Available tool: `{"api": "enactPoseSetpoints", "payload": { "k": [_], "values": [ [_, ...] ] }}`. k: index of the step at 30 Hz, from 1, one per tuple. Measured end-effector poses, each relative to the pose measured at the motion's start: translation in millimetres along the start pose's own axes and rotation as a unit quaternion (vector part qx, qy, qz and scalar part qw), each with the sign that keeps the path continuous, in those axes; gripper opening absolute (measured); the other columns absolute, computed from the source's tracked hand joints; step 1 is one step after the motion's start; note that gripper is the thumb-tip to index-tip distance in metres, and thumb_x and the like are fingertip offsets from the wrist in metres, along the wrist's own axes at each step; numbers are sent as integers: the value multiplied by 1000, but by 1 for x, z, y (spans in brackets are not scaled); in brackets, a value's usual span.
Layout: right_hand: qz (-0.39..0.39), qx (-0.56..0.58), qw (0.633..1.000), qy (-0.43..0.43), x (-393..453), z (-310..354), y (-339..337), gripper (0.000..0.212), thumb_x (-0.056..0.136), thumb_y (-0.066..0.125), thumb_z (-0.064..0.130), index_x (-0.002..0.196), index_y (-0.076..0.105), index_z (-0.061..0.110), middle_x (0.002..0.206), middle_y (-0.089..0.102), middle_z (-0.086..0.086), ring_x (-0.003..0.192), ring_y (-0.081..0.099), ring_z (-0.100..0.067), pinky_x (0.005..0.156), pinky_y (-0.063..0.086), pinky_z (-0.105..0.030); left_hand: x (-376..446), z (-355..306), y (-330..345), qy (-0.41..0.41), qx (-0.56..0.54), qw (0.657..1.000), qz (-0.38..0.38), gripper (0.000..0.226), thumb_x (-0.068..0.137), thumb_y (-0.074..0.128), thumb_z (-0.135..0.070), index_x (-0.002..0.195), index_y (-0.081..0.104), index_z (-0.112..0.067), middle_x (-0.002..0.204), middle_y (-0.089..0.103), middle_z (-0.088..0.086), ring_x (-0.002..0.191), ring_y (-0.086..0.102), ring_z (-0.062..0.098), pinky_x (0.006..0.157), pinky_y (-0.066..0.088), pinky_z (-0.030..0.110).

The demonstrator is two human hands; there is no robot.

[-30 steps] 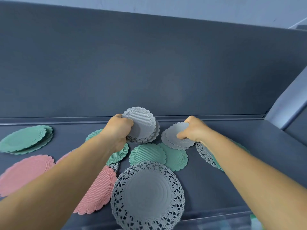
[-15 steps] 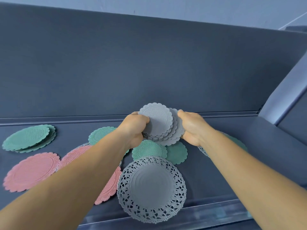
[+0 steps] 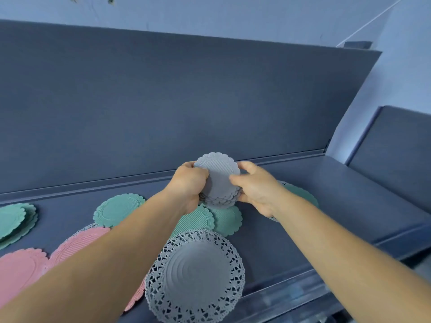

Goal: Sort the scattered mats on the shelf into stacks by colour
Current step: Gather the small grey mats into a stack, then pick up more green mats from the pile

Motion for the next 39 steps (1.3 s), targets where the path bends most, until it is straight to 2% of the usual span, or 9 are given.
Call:
{"api": "enactPoseSetpoints", "payload": {
  "k": [5,10,14,16,19,23,26,32,39],
  "values": [
    [-56,-2,998,-20,7,-1,-32,49,82,54,4,128,53,21,123,63,-3,113,61,-28,99,48,-52,0,-3,39,13,106,992,68,44,95,37,-2,133,37,-22,102,58,0,103,56,25,90,52,40],
    [-73,-21,997,-13,19,-1,-49,35,82,55,7,113,61,23,113,67,-2,110,63,-27,100,49,-49,19,-13,40,55,170,984,15,62,92,43,-5,148,26,-26,132,46,4,112,53,27,98,50,46],
    [-53,-95,994,-9,34,-1,-49,40,87,54,14,126,56,18,115,66,2,111,61,-23,103,47,-44,34,-8,35,44,154,986,-32,51,93,47,-7,141,36,-20,94,52,-7,72,51,12,91,53,43],
    [-31,-158,987,-6,40,-5,-45,39,87,54,14,127,56,17,116,66,2,111,60,-21,104,45,-41,39,-4,31,46,180,981,-49,46,93,49,-10,138,39,-18,85,49,-9,69,49,11,83,53,39],
    [-11,-248,969,-6,46,-14,-42,34,84,57,15,118,60,16,114,68,-3,106,63,-24,100,47,-43,42,-3,29,68,265,959,-68,45,93,52,-16,136,40,-12,104,56,1,83,50,19,70,42,27],
    [-3,-319,947,-29,48,-13,-40,30,84,55,25,111,61,17,108,70,-5,100,65,-27,93,49,-42,42,-4,26,71,392,914,-79,45,93,53,-28,134,44,-11,130,53,8,109,52,28,83,42,29],
    [3,-364,931,-35,38,-11,-39,31,89,49,31,114,57,15,108,68,-8,100,62,-30,89,49,-41,37,-6,26,87,454,883,-81,50,92,55,-33,136,42,-14,136,40,14,129,36,34,101,38,40],
    [7,-425,904,-52,8,-13,-54,48,97,44,25,144,35,27,147,45,-2,133,43,-24,107,36,-34,-6,-7,86,213,540,813,36,43,92,52,-32,134,48,-22,131,39,6,125,26,27,102,26,25],
    [-66,-455,888,19,-19,-35,-127,57,90,54,35,144,33,35,149,38,-6,132,40,-29,105,40,-40,-35,15,142,205,593,766,140,50,88,53,-46,123,58,-11,128,48,10,123,34,26,101,32,32]
  ]
}}
Point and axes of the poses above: each hand's wrist, its own x-axis towards the middle knuckle, its own y-axis out of the palm, z = x × y, the point moved 10 cm from there along x, towards the middle knuckle
